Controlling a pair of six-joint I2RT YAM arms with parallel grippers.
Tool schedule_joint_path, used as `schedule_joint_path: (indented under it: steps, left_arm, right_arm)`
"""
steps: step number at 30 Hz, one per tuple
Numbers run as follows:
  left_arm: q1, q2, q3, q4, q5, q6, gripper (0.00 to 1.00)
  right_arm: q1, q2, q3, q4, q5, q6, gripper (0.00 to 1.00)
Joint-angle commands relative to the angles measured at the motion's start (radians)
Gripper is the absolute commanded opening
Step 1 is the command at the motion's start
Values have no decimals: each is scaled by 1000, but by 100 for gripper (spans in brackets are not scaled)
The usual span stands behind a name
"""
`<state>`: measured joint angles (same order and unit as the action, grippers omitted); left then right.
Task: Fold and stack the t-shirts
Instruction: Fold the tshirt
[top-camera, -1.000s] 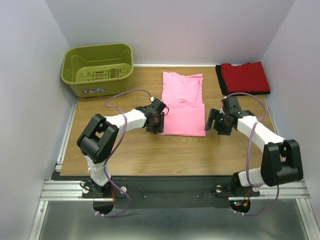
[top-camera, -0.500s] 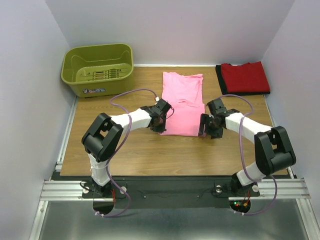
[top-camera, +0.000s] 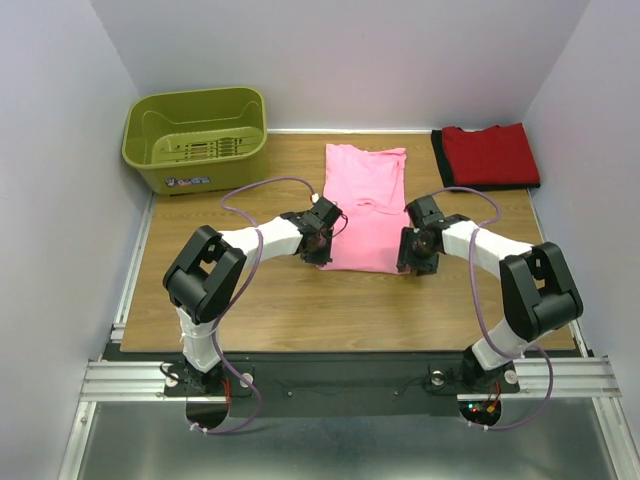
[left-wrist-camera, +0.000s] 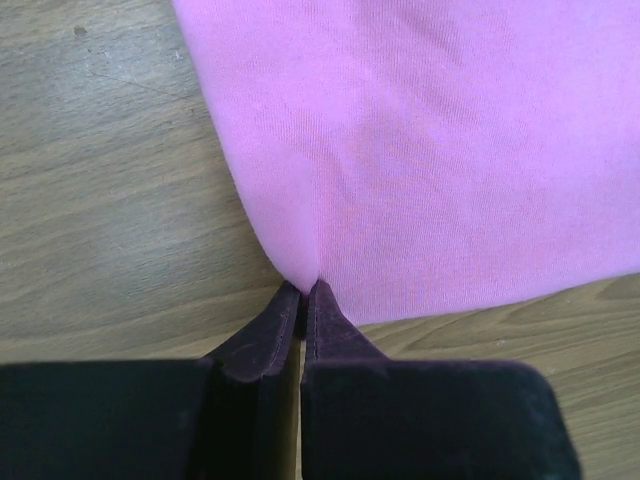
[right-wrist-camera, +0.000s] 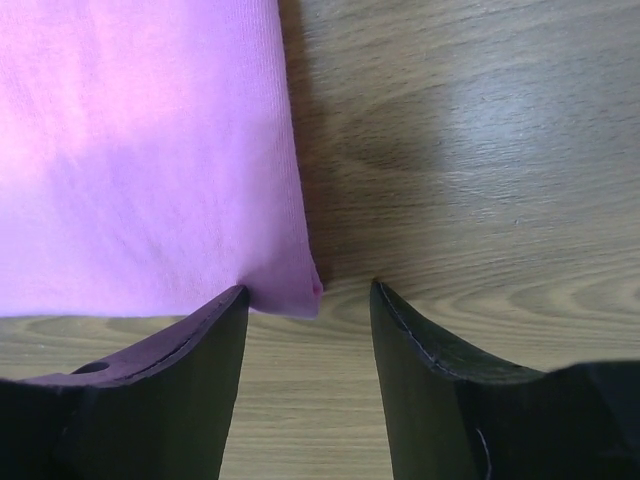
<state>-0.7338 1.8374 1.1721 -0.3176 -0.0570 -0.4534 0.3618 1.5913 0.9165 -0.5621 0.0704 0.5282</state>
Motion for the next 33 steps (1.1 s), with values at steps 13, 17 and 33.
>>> schedule_joint_path:
  steps: [13, 17, 33]
  left_arm:
    - [-4, -33, -61, -55, 0, 35, 0]
    - [-4, -33, -58, -58, 6, 39, 0]
    - [-35, -279, -224, -135, 104, 16, 0]
  right_arm:
    - [35, 162, -7, 5, 68, 29, 36]
    - [48, 187, -5, 5, 68, 27, 26]
    - [60, -137, -82, -211, -53, -31, 1]
